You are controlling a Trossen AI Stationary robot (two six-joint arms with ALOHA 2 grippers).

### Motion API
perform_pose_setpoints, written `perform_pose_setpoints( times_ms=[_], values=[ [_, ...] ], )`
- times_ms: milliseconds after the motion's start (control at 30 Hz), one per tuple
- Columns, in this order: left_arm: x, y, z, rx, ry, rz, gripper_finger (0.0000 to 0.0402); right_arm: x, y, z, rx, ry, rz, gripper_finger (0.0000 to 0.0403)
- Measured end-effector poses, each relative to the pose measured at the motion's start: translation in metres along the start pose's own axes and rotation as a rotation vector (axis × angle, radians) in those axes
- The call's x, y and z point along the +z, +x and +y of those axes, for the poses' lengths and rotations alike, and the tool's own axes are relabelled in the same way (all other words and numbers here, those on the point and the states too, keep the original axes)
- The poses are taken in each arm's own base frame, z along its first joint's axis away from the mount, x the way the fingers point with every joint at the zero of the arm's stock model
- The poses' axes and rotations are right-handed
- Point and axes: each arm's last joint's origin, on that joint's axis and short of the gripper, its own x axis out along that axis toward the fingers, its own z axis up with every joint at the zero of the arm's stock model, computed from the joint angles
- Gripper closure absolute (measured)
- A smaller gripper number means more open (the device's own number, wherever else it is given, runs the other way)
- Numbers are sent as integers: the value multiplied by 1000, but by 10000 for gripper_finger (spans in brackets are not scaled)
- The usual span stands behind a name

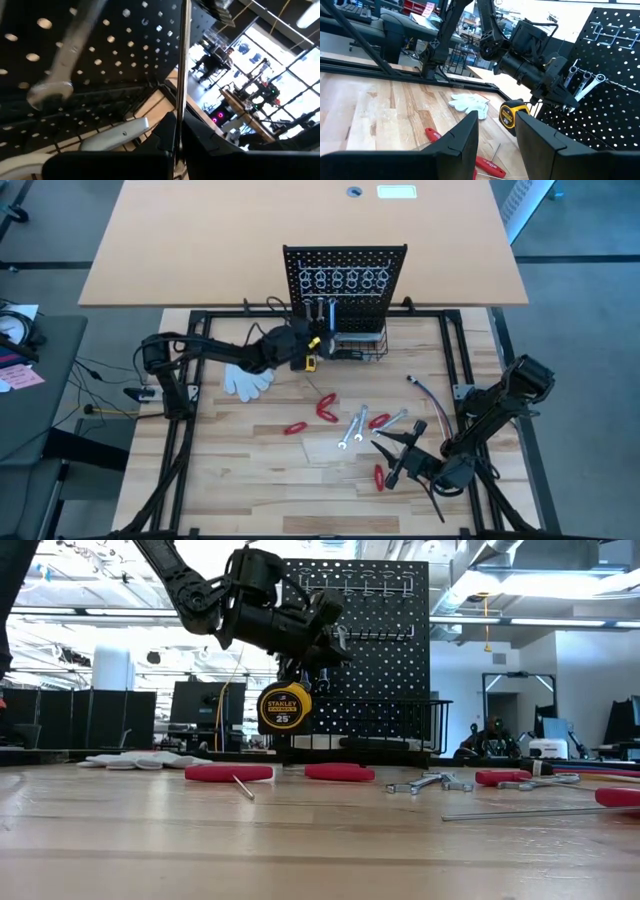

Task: Hang tools onto peg board
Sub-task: Hang the silver wrench on the peg board

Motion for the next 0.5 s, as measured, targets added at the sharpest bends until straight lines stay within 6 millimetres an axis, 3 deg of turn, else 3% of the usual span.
perform_pose_setpoints(
  times_ms=[200,500],
  values=[
    [0,0,1,12,-13,5,381,0,0,0,0,0,0,267],
    [-6,0,6,63,-46,58,287,0,0,0,0,0,0,267]
  ],
)
